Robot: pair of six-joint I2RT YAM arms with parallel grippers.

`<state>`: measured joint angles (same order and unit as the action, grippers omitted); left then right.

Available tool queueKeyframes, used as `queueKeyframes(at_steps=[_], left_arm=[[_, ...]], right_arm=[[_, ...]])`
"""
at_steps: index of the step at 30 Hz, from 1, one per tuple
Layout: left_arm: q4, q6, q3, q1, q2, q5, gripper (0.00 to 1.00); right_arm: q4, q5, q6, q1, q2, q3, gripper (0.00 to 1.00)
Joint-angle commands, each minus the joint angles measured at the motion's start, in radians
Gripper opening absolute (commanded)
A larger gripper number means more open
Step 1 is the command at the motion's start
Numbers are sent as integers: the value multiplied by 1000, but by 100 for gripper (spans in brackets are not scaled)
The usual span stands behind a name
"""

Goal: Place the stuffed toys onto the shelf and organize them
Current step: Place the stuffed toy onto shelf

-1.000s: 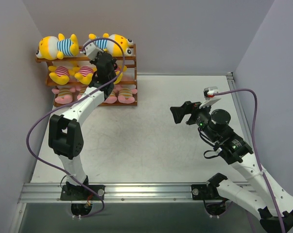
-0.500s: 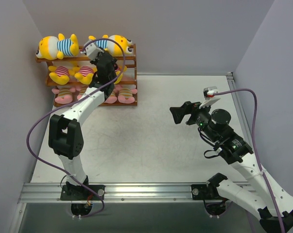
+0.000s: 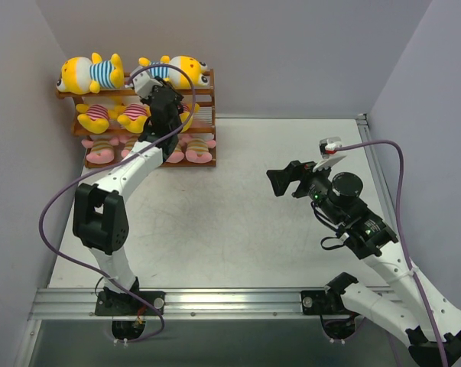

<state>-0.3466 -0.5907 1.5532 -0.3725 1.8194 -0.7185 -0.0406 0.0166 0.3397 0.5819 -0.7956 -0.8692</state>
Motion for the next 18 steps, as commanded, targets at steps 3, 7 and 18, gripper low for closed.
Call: queueKeyframes(at_steps=[3,7,18], left_arm=[[-60,9,-7,-2,-78,14,38],[-52,9,-12,3,-83,31,37],[-29,-20,-47,29,-103,80,37]], right_arm=[[-28,20,8,-5,18,9,95],[-30,25,12,-7,18,9,95],[-31,28,16,-7,19,12,95]])
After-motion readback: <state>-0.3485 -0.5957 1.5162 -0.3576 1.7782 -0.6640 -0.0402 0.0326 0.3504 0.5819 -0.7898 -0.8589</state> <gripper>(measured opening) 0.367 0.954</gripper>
